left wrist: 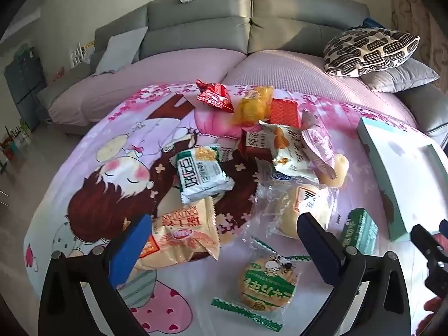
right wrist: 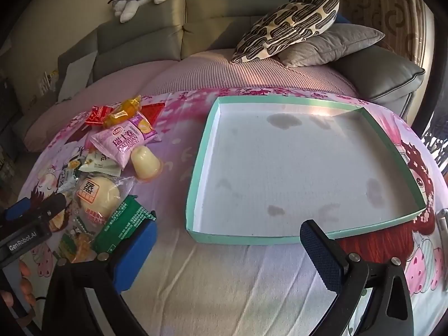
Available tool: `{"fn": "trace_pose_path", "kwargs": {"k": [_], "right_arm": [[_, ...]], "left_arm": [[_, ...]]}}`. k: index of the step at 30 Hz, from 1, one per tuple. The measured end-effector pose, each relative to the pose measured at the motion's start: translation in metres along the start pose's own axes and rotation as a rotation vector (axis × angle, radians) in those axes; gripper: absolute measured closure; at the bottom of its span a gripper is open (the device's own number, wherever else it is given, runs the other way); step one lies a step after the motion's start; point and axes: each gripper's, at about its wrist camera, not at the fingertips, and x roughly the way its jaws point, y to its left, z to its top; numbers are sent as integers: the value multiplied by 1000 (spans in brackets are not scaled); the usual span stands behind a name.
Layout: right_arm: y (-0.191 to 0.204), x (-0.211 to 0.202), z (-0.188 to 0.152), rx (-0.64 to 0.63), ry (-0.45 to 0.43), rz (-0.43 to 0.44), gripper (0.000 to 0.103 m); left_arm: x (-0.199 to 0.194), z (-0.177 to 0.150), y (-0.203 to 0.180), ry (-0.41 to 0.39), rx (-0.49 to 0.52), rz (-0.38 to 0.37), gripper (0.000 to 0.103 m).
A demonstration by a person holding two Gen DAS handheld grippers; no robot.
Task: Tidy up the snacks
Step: 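Move both tools toward the snack pile beside the white tray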
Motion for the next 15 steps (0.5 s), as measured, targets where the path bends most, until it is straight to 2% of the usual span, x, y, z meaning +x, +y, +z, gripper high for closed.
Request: {"fn": "trace_pose_path", "kwargs": {"k": [8,15], "right_arm": [[0,3,-1,7,25,-4,0],[0,2,-1,8,16,4,0]], "left_arm": [[5,2,1,-25,-5,23,0],[2,1,10,-33,-45,-3,0]]}}
